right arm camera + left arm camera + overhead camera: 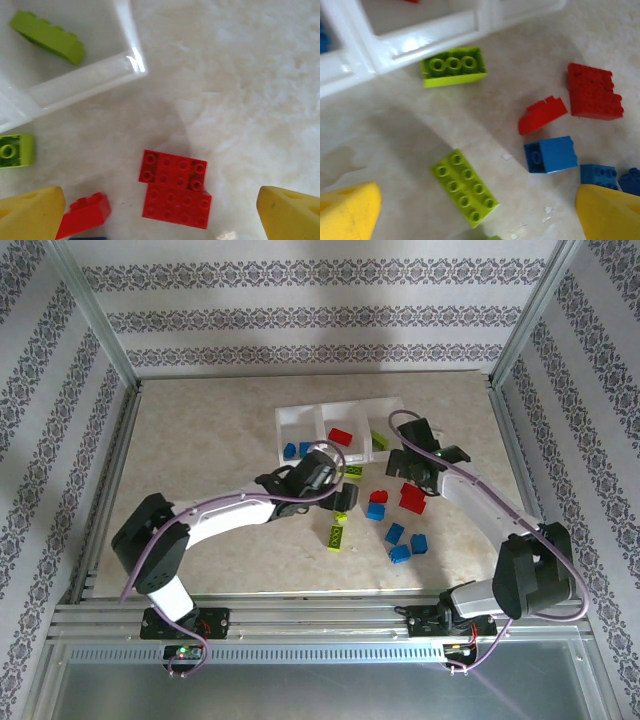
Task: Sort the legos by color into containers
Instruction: Pick up the lego from the center of the table.
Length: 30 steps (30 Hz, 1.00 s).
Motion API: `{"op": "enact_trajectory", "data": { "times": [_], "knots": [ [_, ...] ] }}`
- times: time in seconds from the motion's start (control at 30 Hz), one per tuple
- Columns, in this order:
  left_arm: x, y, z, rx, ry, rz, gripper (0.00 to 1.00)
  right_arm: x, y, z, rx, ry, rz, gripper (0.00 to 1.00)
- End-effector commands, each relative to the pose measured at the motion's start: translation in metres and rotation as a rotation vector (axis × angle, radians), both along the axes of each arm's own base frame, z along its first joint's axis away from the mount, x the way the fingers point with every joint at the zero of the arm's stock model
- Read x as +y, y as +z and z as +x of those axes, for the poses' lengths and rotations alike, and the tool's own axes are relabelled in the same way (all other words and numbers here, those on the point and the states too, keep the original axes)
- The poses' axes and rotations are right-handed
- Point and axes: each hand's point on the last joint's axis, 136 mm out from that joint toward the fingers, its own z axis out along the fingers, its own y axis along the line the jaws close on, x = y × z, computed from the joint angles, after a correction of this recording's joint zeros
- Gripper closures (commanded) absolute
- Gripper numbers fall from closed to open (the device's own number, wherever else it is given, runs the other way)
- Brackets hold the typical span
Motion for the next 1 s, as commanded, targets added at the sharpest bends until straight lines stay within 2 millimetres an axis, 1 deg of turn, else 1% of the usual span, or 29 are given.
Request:
{"op": "enact_trajectory", "data": {
  "times": [0.0,0.1,0.13,0.17,0.23,0.37,0.47,0.63,0.83,0.97],
  "knots": [
    [-0.024,-0.002,-0.01,0.004,-0.079,0.033,0.04,-0.013,-0.001,-0.01,-0.012,-0.077,0.04,0.02],
    [-0.042,-0.01,-0.016,0.006,-0.129,0.085,0.09,-0.024,-0.003,-0.017,-0.016,-0.116,0.045,0.02],
    [-0.047,-0.012,-0.017,0.002,-0.143,0.111,0.1,-0.027,-0.003,-0.019,-0.019,-0.127,0.046,0.02],
    [-0.05,-0.017,-0.018,0.005,-0.153,0.137,0.1,-0.029,-0.003,-0.021,-0.02,-0.137,0.049,0.02],
    [-0.057,-0.023,-0.02,0.007,-0.168,0.172,0.14,-0.033,-0.005,-0.024,-0.019,-0.152,0.053,0.02],
    [-0.069,-0.034,-0.022,0.027,-0.179,0.186,0.21,-0.041,-0.007,-0.029,-0.012,-0.178,0.056,0.02],
    [-0.077,-0.043,-0.02,0.042,-0.187,0.207,0.22,-0.046,-0.01,-0.033,-0.004,-0.197,0.056,0.02],
    [-0.086,-0.059,-0.015,0.059,-0.198,0.248,0.26,-0.05,-0.011,-0.035,0.0,-0.212,0.057,0.02],
    [-0.088,-0.073,-0.009,0.064,-0.213,0.312,0.26,-0.053,-0.011,-0.037,-0.004,-0.219,0.056,0.02],
    [-0.089,-0.079,-0.008,0.07,-0.215,0.322,0.26,-0.055,-0.012,-0.038,-0.003,-0.226,0.055,0.02]
  ]
}}
